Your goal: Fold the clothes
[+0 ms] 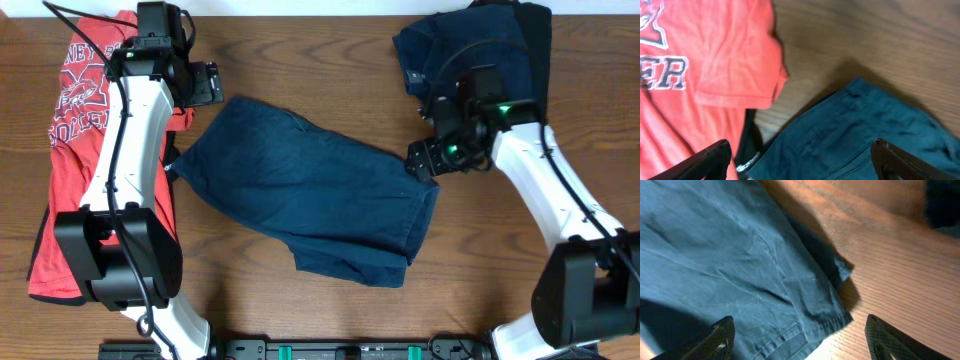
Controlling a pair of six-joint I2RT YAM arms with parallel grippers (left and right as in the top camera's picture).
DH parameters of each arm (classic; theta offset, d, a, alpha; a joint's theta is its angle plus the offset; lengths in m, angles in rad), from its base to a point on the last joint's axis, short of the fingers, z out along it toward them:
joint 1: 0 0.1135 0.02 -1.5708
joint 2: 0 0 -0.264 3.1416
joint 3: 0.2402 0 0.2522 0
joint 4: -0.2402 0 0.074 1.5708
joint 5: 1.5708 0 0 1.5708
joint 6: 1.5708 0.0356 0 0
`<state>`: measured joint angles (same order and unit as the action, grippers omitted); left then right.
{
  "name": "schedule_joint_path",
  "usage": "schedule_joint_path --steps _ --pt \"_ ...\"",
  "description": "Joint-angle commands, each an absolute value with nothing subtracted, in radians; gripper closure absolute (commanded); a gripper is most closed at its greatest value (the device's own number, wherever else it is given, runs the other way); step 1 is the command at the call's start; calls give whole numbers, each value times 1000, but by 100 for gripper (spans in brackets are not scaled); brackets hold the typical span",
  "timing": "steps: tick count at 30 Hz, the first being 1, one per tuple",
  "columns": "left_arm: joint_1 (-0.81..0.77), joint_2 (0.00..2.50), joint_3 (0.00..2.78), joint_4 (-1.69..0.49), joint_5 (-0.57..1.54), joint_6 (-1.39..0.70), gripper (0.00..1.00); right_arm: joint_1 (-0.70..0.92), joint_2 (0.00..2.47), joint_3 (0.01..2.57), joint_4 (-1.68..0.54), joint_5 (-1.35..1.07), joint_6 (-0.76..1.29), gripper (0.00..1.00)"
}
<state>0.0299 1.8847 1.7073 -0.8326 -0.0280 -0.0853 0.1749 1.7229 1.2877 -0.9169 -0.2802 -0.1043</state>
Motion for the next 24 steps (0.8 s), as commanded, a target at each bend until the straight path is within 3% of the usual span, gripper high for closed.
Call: schedule_joint_path --steps 1,5,24 --pt "28 1869 1719 -821 19 -88 9 208 1764 1248 -902 -258 -122 21" --pt "29 1869 1719 -827 19 -88 9 242 1776 1235 -893 -269 -122 30" --pt "137 1721 1719 -984 20 -66 9 651 1695 1240 -973 -307 -182 22"
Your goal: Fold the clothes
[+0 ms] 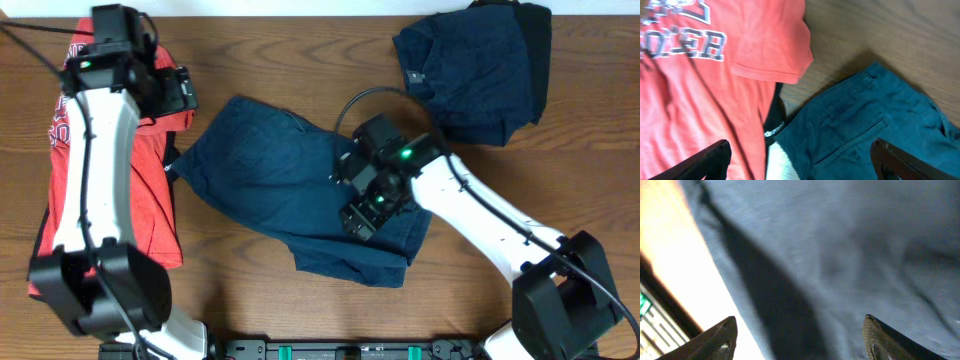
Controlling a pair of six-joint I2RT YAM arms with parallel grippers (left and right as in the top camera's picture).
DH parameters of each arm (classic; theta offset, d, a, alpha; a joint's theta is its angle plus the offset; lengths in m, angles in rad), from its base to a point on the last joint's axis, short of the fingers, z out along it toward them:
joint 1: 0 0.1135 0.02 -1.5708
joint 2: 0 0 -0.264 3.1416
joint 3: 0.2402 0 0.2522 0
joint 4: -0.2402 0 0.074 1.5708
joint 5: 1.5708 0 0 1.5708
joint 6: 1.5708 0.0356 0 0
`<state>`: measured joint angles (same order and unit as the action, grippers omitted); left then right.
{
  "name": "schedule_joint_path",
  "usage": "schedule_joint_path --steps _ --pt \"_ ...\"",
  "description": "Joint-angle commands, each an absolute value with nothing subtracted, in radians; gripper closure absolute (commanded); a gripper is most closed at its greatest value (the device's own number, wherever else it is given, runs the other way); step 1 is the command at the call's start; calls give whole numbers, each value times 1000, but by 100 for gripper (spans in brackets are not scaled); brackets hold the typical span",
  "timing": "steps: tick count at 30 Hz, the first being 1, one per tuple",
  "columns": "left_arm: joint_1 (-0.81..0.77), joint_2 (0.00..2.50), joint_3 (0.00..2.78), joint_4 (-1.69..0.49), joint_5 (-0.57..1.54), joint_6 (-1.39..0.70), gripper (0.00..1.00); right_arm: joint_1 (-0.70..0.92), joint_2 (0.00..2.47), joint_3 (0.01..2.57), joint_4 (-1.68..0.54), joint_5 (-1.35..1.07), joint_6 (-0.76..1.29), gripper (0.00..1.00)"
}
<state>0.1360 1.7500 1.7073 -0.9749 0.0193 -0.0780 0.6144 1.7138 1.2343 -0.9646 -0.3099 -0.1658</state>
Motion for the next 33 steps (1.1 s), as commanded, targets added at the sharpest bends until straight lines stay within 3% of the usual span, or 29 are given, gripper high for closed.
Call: schedule_joint_path --steps 1,10,13,17,21,25,27,33 --pt "137 1718 1719 -984 20 -66 9 666 1695 1240 -983 -293 -182 22" --pt "137 1719 1719 -984 20 -66 9 804 1700 1185 -1004 -191 -224 15" --pt "137 1719 1719 -982 20 -66 9 818 1701 1155 -976 -104 -175 19" --pt "137 1719 1719 -983 20 -66 9 808 1701 1127 -925 -17 -105 36" --pt "137 1719 1719 -983 20 -66 9 790 1701 1124 -878 -15 -89 68" --pt "135 1719 1719 -982 25 -66 9 769 1701 1124 -841 -15 -83 93" --pt "135 1719 1719 -982 46 -65 9 748 1701 1124 -826 -15 -83 99" --pt "134 1719 1719 -972 68 -66 9 626 1701 1124 -822 -27 -83 99"
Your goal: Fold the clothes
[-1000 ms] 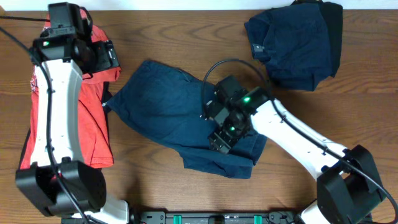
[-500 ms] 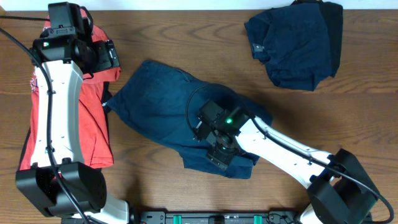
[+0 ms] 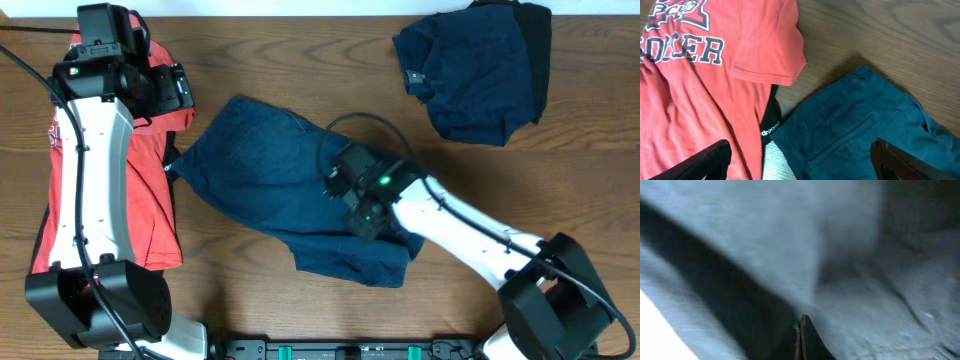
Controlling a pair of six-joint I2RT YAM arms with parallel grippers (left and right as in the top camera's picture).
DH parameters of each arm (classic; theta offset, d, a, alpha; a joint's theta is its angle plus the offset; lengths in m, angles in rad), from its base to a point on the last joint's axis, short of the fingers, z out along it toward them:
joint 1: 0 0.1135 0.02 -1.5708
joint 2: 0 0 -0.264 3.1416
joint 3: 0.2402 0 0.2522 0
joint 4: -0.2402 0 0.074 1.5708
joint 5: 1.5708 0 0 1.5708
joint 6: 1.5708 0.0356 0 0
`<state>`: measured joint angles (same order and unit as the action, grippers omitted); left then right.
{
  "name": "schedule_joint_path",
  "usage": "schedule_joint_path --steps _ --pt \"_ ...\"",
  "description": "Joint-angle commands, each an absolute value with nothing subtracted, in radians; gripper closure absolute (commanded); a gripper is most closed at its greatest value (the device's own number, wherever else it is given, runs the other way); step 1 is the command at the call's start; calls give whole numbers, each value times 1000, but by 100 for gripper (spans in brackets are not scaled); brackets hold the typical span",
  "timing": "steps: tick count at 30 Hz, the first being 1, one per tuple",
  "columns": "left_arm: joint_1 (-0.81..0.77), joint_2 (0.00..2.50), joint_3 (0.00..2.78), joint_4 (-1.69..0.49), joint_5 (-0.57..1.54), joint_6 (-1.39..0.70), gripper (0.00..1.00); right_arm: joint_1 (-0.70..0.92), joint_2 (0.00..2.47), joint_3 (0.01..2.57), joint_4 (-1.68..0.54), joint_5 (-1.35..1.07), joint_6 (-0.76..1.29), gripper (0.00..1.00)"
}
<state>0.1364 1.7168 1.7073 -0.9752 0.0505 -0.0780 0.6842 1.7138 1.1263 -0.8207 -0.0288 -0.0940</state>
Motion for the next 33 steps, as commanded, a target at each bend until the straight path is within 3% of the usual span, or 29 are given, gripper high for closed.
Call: schedule_joint_path --steps 1,2,3,5,8,11,18,21,27,28,32,33 --pt "133 1719 1719 -971 68 -66 9 606 1701 1124 -822 -35 -83 99" --pt "133 1719 1719 -971 68 -65 9 587 1701 1124 -819 -41 -83 97" --pt "133 1719 1719 -971 68 -66 9 564 1701 1124 -814 -49 -82 89" --pt "133 1719 1719 -969 68 -65 9 521 1701 1126 -799 -67 -74 58" --pt "133 1719 1719 -958 69 -66 9 455 1701 1132 -771 -72 -75 33" --pt "133 1719 1719 -951 72 -65 9 397 1701 1132 -733 -72 -75 22" --pt "133 1719 1719 -941 72 -66 9 320 1716 1131 -720 -70 -103 20" --pt "133 1719 1719 -934 72 -66 9 305 1741 1131 -696 -72 -106 21" --pt "133 1719 1719 -930 72 -65 9 301 1815 1131 -669 -72 -110 42" --pt "133 1719 1719 -930 72 -65 9 301 1825 1131 -666 -72 -110 49" --pt "133 1720 1719 -930 72 -65 9 300 1820 1137 -656 -72 -101 98" --pt "133 1720 1719 -930 72 -65 9 299 1809 1143 -661 -72 -101 99"
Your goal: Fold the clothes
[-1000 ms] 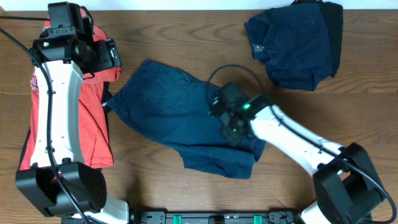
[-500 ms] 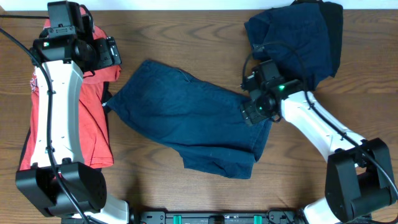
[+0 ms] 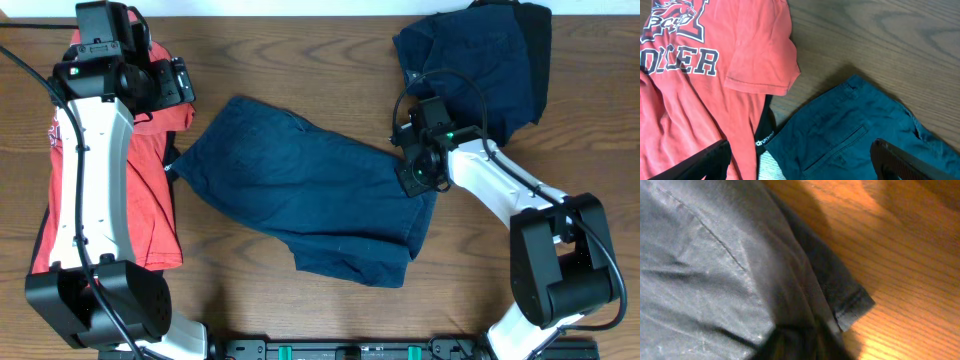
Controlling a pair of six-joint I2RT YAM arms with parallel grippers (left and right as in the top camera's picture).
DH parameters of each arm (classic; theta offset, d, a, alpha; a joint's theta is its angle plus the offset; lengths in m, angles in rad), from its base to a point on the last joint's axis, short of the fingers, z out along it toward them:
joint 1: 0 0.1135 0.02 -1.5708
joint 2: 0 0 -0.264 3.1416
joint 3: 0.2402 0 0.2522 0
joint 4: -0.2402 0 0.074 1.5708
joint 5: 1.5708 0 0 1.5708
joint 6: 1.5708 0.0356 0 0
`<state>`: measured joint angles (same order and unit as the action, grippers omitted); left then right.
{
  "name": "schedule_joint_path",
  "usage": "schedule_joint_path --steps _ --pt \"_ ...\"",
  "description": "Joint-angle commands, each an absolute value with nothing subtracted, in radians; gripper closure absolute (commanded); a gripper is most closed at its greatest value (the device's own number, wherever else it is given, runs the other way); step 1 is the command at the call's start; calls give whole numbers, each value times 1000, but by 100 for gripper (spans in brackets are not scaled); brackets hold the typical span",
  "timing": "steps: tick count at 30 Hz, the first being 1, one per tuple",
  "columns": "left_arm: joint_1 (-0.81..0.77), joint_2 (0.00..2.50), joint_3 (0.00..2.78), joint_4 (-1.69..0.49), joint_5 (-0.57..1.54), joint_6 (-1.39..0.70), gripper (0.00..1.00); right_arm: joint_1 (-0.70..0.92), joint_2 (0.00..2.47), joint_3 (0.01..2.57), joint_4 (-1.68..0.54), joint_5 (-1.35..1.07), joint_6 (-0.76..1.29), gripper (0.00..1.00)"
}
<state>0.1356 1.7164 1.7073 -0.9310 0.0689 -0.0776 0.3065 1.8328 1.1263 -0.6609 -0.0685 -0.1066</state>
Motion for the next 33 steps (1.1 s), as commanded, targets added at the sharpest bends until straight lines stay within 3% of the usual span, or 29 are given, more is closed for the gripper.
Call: schedule_joint_path --steps 1,11,19,26,33 --pt "133 1720 1719 -930 72 -65 9 300 1794 1153 -671 -73 -102 99" --pt "134 1720 1719 -902 71 -65 10 376 1555 1330 -873 -294 -168 99" --pt "176 1720 1719 -861 70 -66 10 677 1519 1330 -864 -432 -189 99" --pt "328 1719 1719 -812 72 -133 10 968 1524 1330 -816 -446 -245 99" --pt "384 1720 1719 -809 212 -143 11 1047 1524 1330 -824 -445 -245 99"
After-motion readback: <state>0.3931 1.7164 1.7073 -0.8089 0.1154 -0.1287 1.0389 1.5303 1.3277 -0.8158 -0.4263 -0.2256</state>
